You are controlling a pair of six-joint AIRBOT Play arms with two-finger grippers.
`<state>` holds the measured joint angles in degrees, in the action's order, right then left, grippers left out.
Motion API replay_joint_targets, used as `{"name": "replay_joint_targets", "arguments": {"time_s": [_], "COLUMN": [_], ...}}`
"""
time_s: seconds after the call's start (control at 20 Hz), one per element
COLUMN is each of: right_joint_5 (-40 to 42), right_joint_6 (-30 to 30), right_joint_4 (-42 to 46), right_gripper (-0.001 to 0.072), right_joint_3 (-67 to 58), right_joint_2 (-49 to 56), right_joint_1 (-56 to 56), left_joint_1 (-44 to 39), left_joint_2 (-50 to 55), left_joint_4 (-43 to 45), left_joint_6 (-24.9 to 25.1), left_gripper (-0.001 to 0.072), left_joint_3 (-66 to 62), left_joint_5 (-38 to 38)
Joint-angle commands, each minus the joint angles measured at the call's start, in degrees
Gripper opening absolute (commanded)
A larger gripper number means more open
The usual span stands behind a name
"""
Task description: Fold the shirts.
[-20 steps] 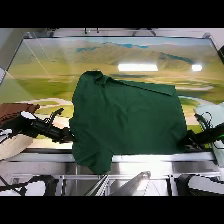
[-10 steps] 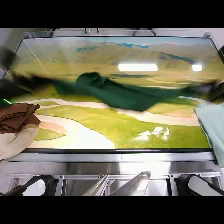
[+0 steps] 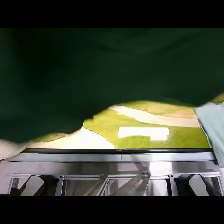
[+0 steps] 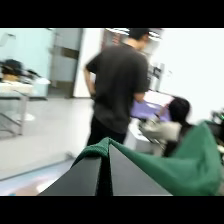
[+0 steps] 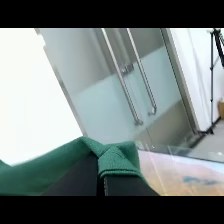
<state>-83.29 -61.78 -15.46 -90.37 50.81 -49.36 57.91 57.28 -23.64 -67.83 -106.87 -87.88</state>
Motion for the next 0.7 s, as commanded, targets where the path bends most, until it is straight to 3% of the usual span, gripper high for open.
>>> {"name": "replay_joint_targets", "arguments": {"time_s": [0.0,0.35,0.5,0.65], "right_joint_5": [-2.0,-10.4,-12.8,-13.0], "right_joint_6": [-3.3,2.6,2.3,-0.5], "right_joint_4": [-8.9,-8.7,-1.7,7.9], "right_gripper": [0.0022,0.0022,0.0022,0.0022], "right_joint_3": [-2.8,-2.8,-2.8,-2.8], "right_joint_2": [3.5,5.4,3.9,1.2], "right_joint_1": [-2.3,-2.9,-2.9,-2.9], "left_joint_1": [7.2,-8.1,-12.0,-14.7], "left_joint_2": [2.0,6.1,4.5,-1.5], "left_joint_4": [-1.8,-1.9,-0.6,7.7], "left_joint_6": [-5.0,-3.6,-5.0,-7.4], "left_gripper": [0.0024,0.0024,0.0024,0.0024], "left_joint_3": [-0.4,4.0,3.9,3.9], "left_joint_5": [0.9,-5.3,-6.4,-6.8]}}
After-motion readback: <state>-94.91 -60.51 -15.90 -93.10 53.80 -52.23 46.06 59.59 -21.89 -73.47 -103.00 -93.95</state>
